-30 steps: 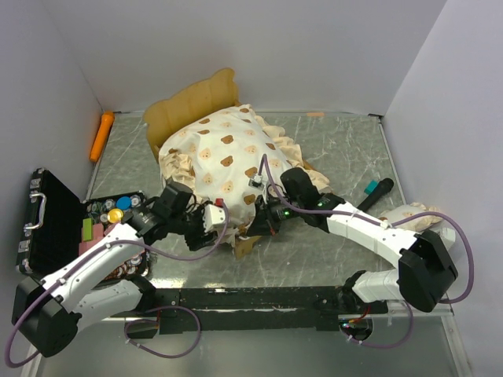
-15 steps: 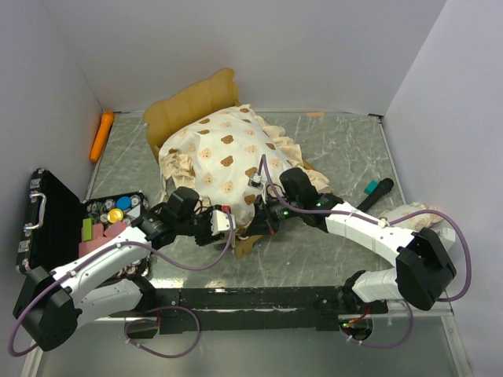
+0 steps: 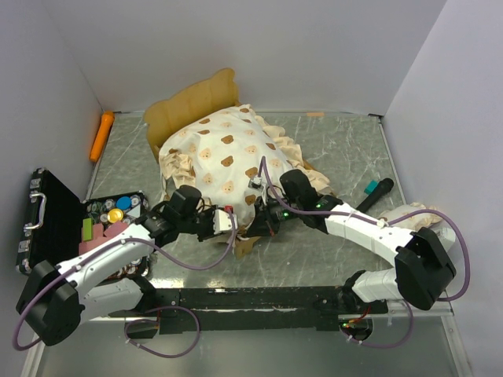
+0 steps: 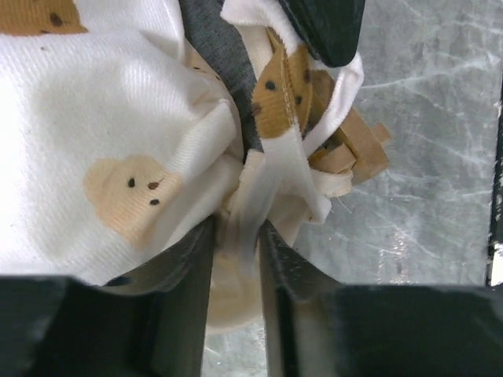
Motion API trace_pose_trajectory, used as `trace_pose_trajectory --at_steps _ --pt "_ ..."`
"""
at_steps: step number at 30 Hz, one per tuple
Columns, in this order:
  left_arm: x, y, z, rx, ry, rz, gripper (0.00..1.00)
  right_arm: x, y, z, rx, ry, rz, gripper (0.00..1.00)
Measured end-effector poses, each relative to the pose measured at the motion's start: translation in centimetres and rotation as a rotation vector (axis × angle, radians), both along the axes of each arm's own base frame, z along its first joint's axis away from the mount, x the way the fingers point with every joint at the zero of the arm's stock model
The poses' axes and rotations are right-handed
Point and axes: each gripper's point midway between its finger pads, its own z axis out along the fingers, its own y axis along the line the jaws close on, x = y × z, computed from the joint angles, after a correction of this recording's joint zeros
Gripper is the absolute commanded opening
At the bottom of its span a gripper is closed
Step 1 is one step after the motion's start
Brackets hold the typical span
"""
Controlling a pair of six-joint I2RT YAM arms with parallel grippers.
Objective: Set up the pet bed
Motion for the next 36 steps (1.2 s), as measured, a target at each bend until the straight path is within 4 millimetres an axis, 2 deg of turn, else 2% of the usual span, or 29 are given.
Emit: trace_pose_trajectory --at_steps 7,11,12,14,16,23,30,32,34,36 --pt "0.0 -0.4 0.3 0.0 -0.006 -0.028 0.03 -0.1 -0.1 -0.3 -0.003 0.004 0.0 0.0" --pt "-0.2 -0.1 0.4 0.007 0.001 -0.025 0.01 -0.1 -0.1 -0.3 -0.004 0.004 0.0 0.0" --pt "-0.3 -0.1 0.4 0.01 0.004 -0.025 0.02 -0.1 -0.1 -0.3 -0.004 0.004 0.0 0.0" --pt "-0.9 0.5 0.2 0.027 0.025 -0.024 0.11 -0.1 -0.1 -0.3 -0.005 0.004 0.0 0.0" --pt "-1.4 0.9 0.1 0.039 0.041 -0.024 0.16 -0.1 -0.1 -0.4 -0.006 0.003 0.001 0.0" --pt "-2.2 1.8 0.2 0.052 0.046 -0.012 0.19 -0.2 -0.1 -0.9 -0.019 0.016 0.005 0.0" --pt "-2.6 2.1 -2.1 0.11 0.123 -0.008 0.49 -0.2 -0.3 -1.1 -0.026 0.019 0.007 0.0" --pt "-2.8 2.2 -2.2 0.117 0.135 -0.011 0.54 -0.2 -0.3 -1.1 -0.026 0.018 0.007 0.0" --pt "-3.0 2.2 -2.3 0.114 0.148 -0.01 0.52 -0.2 -0.3 -1.1 -0.026 0.017 0.008 0.0" --pt "-3.0 2.1 -2.2 0.11 0.154 -0.005 0.45 -0.2 -0.3 -1.1 -0.026 0.018 0.007 0.0"
